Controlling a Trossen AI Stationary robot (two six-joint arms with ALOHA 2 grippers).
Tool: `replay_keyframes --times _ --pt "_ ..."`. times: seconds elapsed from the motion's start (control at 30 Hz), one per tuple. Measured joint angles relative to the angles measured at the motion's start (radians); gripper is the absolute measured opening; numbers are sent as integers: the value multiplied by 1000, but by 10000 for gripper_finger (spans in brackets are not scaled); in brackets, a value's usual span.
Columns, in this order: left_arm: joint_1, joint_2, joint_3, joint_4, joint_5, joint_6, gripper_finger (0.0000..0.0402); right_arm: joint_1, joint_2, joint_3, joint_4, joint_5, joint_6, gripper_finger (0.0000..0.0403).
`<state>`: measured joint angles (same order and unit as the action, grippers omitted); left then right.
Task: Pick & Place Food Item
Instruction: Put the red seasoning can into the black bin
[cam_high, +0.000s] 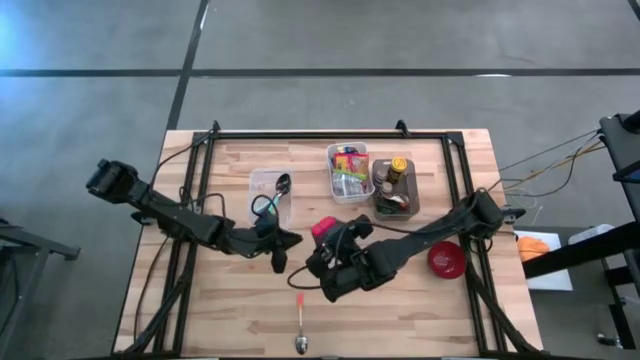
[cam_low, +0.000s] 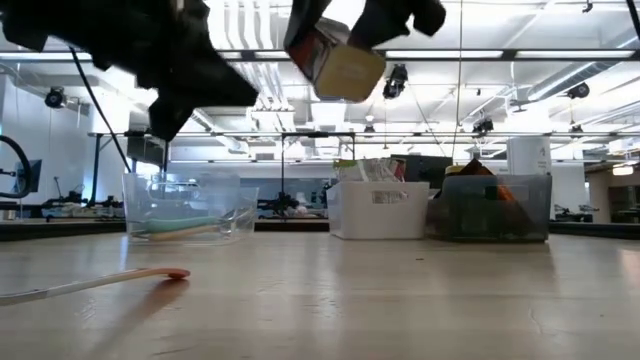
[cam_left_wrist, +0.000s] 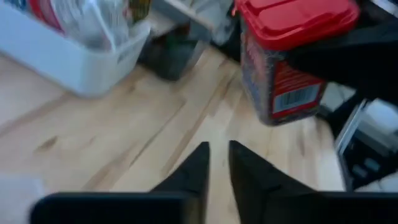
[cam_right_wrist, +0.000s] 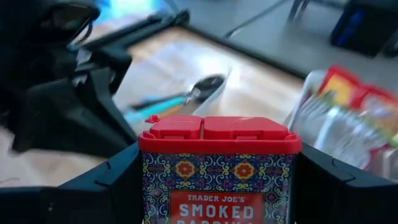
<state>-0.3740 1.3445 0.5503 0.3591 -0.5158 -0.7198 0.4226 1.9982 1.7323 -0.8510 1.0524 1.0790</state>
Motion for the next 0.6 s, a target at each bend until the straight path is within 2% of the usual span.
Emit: replay_keyframes --times 0.2,0.37,0.47,0.6 --pt "3 0 0 161 -63 23 161 1 -55 -2 -13 130 -32 281" --pt "14 0 12 320 -95 129 242 0 -80 -5 -8 211 -9 281" --pt "16 0 43 352 -113 235 274 -2 -96 -5 0 224 4 281" --pt "16 8 96 352 -106 360 291 -2 -101 -5 10 227 -7 281"
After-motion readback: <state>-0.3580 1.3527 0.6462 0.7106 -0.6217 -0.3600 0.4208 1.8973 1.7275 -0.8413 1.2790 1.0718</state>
